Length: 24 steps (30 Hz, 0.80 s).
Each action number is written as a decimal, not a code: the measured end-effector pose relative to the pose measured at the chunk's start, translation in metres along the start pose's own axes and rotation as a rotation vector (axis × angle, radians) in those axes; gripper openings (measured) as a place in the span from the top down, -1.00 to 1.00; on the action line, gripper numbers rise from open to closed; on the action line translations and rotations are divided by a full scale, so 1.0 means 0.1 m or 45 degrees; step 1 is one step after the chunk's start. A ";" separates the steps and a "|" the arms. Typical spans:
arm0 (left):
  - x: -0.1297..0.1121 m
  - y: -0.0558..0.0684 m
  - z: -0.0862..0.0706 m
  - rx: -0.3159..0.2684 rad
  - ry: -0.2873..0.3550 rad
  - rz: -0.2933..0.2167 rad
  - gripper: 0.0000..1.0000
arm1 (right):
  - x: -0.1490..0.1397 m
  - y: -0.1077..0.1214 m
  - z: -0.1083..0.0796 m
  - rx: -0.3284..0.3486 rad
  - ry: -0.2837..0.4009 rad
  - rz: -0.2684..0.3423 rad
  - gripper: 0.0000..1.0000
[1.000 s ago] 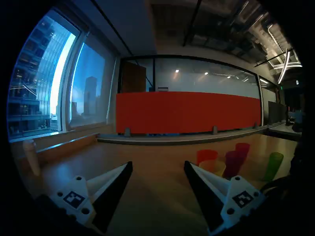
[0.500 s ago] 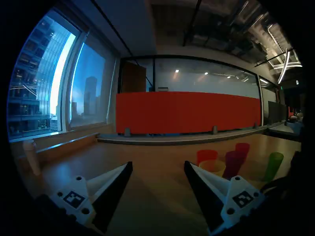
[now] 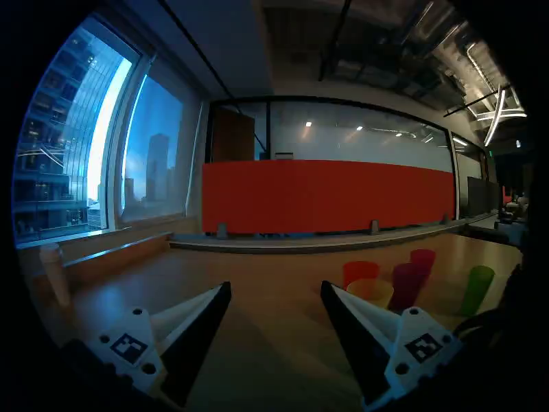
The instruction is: Pour water
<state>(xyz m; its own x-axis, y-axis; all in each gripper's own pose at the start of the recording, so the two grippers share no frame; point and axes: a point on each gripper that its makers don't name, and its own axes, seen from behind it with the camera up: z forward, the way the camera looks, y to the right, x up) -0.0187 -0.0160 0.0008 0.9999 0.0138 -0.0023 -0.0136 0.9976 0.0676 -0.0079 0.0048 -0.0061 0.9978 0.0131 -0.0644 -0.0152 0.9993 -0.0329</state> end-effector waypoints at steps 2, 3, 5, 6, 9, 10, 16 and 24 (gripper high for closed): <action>0.00 0.00 0.00 0.000 0.000 0.000 -0.95 | -0.03 0.01 0.00 -0.002 -0.008 0.002 -1.00; 0.00 0.00 0.00 0.000 0.000 0.000 -0.95 | -0.04 0.01 0.01 -0.002 -0.011 0.002 -1.00; 0.00 0.00 0.00 0.000 0.000 0.000 -0.95 | -0.06 0.02 0.02 -0.003 -0.018 -0.002 -1.00; 0.00 0.00 0.00 0.000 0.000 0.000 -0.95 | -0.07 0.02 0.02 -0.003 -0.020 -0.002 -1.00; 0.00 0.00 0.00 0.000 0.000 0.000 -0.95 | -0.08 0.01 0.03 0.000 -0.024 -0.005 -1.00; 0.00 0.00 0.00 0.000 0.000 0.000 -0.95 | -0.08 0.00 0.02 0.001 -0.027 -0.007 -1.00; 0.00 0.00 0.01 0.000 0.000 0.000 -0.95 | -0.13 -0.04 0.02 0.007 -0.047 -0.015 -1.00; 0.01 0.00 0.00 0.000 0.000 0.000 -0.95 | -0.16 -0.06 0.01 0.007 -0.063 -0.015 -1.00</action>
<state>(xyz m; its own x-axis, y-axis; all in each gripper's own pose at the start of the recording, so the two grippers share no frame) -0.0181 -0.0160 0.0009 0.9999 0.0138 -0.0024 -0.0136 0.9976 0.0675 -0.0241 -0.0011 -0.0034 0.9999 0.0030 -0.0144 -0.0034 0.9996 -0.0283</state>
